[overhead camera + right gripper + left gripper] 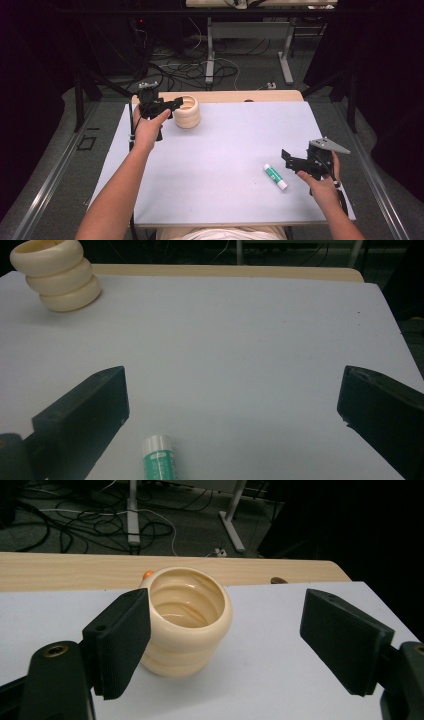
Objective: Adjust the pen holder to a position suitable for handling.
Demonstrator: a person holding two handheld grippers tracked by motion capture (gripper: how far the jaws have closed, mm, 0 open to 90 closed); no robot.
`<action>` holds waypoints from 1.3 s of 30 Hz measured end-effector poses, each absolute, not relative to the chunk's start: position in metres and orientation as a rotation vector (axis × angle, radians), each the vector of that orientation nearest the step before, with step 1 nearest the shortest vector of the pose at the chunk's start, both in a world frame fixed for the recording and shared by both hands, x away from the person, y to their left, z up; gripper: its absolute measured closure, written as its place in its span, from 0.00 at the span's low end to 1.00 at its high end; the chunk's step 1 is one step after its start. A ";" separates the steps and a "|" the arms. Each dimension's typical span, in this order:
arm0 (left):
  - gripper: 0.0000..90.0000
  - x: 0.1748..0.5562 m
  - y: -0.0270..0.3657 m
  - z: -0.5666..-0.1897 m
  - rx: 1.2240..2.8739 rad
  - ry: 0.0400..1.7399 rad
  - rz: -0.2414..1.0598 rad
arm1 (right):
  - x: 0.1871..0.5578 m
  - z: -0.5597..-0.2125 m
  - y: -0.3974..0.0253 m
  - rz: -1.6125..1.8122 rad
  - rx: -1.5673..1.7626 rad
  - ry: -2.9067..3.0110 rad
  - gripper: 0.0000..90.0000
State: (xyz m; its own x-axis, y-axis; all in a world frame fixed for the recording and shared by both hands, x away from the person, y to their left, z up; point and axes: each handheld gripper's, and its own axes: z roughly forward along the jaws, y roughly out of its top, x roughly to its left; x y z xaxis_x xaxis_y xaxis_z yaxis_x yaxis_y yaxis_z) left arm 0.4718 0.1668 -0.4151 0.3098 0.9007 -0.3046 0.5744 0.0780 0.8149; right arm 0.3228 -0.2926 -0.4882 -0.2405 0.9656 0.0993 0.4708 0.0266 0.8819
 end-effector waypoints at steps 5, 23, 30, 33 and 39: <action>0.29 0.483 0.166 -0.418 1.587 1.387 0.459 | 0.322 -0.487 -0.292 1.171 1.474 1.748 0.00; 0.39 0.512 0.174 -0.439 1.512 1.584 0.328 | 0.323 -0.489 -0.291 1.178 1.476 1.764 0.00; 0.40 0.522 0.176 -0.448 1.472 1.660 0.254 | 0.323 -0.490 -0.291 1.189 1.480 1.765 0.00; 0.40 0.526 0.177 -0.450 1.471 1.698 0.206 | 0.324 -0.491 -0.292 1.188 1.467 1.764 0.00; 0.40 0.533 0.179 -0.457 1.425 1.751 0.137 | 0.324 -0.491 -0.291 1.197 1.472 1.769 0.00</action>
